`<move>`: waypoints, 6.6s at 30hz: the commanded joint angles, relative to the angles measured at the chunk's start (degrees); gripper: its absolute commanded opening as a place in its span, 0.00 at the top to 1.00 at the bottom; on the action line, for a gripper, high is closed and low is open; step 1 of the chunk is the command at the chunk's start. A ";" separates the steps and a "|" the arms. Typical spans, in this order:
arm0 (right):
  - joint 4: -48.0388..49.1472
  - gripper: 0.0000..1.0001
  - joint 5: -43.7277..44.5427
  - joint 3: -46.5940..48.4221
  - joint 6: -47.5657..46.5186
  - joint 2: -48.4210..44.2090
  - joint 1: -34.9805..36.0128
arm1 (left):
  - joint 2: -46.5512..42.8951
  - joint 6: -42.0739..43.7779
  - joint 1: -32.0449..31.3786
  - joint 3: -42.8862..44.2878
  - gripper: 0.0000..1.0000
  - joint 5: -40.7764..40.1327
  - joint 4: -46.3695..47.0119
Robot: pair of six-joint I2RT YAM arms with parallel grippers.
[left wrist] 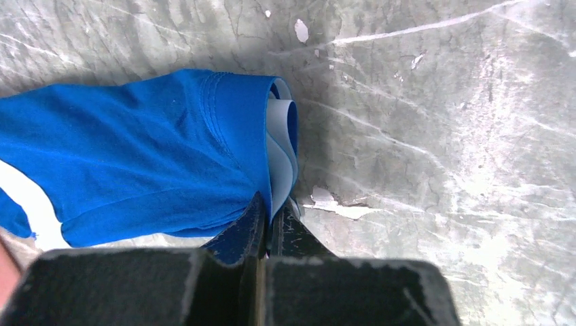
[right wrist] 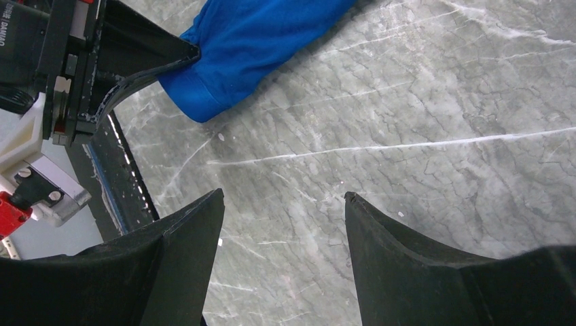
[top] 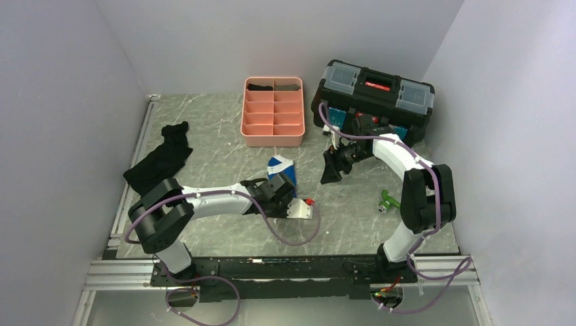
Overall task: Roll the underwear
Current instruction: Roll the underwear to the center of the board.
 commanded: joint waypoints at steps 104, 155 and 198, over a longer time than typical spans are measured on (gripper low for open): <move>4.74 1.00 18.39 3.37 -9.38 8.81 31.64 | 39.41 -3.32 30.98 43.96 0.81 59.65 -53.47; -23.78 1.00 -1.99 30.38 -15.41 35.48 22.65 | -22.13 -13.83 58.36 2.56 0.44 30.74 -21.45; -30.81 1.00 -3.93 38.22 -17.36 45.58 22.14 | -2.10 7.16 -5.94 3.80 0.31 -6.66 0.76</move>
